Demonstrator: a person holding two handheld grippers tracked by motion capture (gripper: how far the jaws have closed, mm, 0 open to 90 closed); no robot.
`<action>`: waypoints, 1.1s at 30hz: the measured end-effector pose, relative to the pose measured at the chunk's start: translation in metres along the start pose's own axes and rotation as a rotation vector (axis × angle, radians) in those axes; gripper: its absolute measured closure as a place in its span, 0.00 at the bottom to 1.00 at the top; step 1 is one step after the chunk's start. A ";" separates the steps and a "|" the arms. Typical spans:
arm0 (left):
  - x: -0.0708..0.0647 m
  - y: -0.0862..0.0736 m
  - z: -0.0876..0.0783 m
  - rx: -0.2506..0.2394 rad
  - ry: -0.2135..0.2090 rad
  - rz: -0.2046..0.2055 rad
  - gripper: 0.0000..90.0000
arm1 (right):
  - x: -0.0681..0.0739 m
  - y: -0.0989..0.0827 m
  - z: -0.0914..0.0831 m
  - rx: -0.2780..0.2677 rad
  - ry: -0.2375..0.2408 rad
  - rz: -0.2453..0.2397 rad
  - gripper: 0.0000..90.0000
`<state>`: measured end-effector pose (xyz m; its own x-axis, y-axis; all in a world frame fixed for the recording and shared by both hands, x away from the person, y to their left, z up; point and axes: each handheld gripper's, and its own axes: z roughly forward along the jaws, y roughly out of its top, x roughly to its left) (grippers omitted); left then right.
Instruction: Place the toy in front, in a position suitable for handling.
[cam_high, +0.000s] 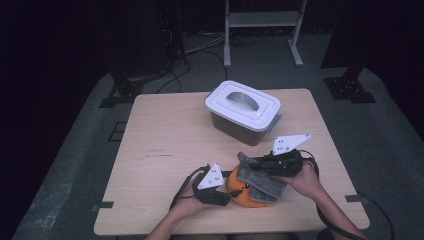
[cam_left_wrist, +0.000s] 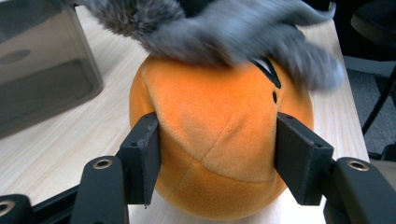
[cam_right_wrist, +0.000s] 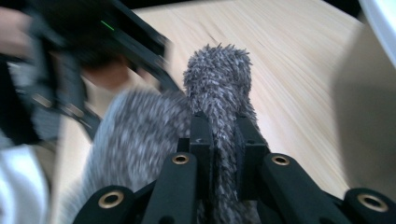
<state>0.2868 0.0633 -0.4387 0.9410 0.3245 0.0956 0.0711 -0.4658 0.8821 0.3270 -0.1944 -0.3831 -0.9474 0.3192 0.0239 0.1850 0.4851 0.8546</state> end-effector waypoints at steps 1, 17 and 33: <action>-0.001 0.001 0.001 0.005 0.003 0.002 0.42 | 0.005 0.004 0.003 -0.005 0.021 -0.012 0.89; 0.009 -0.009 -0.005 0.027 -0.029 -0.030 0.41 | -0.006 -0.024 -0.011 0.032 -0.040 0.034 0.89; 0.005 -0.008 -0.006 0.041 -0.042 -0.014 0.35 | 0.025 -0.006 0.015 0.009 0.066 -0.048 0.89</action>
<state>0.2889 0.0737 -0.4425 0.9528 0.2972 0.0628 0.0975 -0.4952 0.8633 0.3065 -0.1776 -0.3957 -0.9704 0.2410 0.0172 0.1408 0.5062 0.8508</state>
